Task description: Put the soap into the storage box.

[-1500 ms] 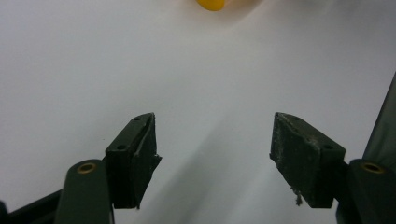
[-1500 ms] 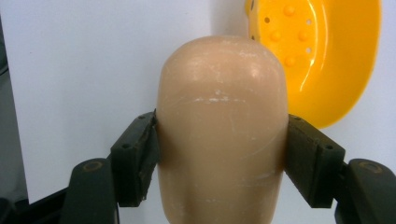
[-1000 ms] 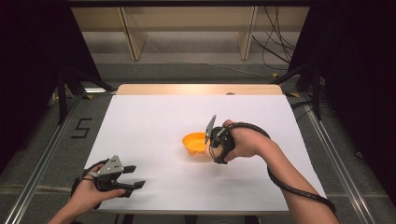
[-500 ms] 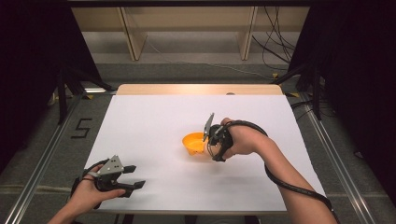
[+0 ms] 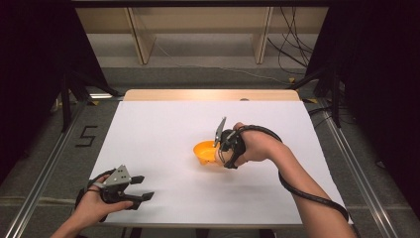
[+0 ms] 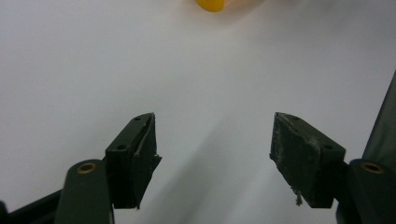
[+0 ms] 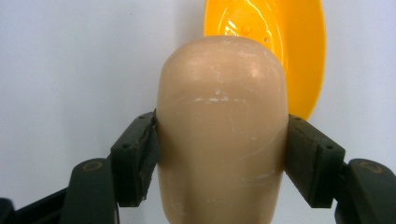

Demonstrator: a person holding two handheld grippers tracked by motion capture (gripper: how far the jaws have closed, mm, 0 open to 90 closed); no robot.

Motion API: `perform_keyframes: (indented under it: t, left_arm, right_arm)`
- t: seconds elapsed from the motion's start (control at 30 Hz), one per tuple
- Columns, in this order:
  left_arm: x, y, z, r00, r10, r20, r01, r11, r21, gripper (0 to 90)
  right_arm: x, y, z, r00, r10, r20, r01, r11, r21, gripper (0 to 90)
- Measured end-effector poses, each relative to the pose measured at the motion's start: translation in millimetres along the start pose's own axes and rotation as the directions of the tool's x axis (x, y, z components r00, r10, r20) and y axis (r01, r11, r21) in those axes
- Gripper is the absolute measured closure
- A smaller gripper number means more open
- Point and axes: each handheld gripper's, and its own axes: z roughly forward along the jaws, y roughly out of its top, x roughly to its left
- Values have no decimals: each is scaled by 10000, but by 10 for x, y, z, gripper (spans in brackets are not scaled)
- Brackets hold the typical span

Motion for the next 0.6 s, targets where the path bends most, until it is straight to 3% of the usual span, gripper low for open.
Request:
perform_keyframes:
  t: [0.13,0.2,0.27,0.3,0.33,0.4,0.43,0.47,0.5,0.57,0.6]
  left_arm:
    - [0,0,0,10000,-11,1,11,10000,-6,314]
    - [-3,-1,2,10000,-63,20,64,10000,-57,314]
    - [-7,0,3,9999,-107,12,107,9999,-101,314]
    - [7,2,-7,10000,77,-19,-77,10000,58,314]
    - [7,2,-7,10000,74,-22,-74,10000,50,314]
    - [7,2,-6,10000,70,-18,-70,10000,50,314]
    - [7,2,-6,10000,71,-17,-71,10000,49,314]
    - [-12,0,8,9998,-170,46,171,9997,-170,314]
    - [4,2,-2,10000,45,-14,-45,10000,29,314]
    - [6,3,-3,10000,75,-5,-75,10000,49,314]
    - [-12,0,9,9998,-175,53,176,9997,-170,314]
  right_arm:
    - [-9,23,-4,10000,33,9,-33,9999,95,338]
    - [-31,30,11,9998,-200,28,200,9998,11,338]
    - [-17,38,6,9999,121,-5,-121,9999,115,338]
    - [-35,42,17,9999,-117,-33,117,9999,-58,338]
    - [-16,43,2,9997,258,42,-259,9995,169,338]
    - [-43,49,12,10000,1,10,-1,10000,-69,338]
    - [-29,54,0,9997,260,27,-260,9996,137,338]
    - [-32,60,0,9996,295,-10,-295,9994,180,338]
    - [-67,59,19,9998,-168,61,168,9998,-61,338]
    - [-63,69,12,10000,-8,-44,9,10000,28,338]
    - [-73,73,18,9999,-112,19,112,9999,-47,338]
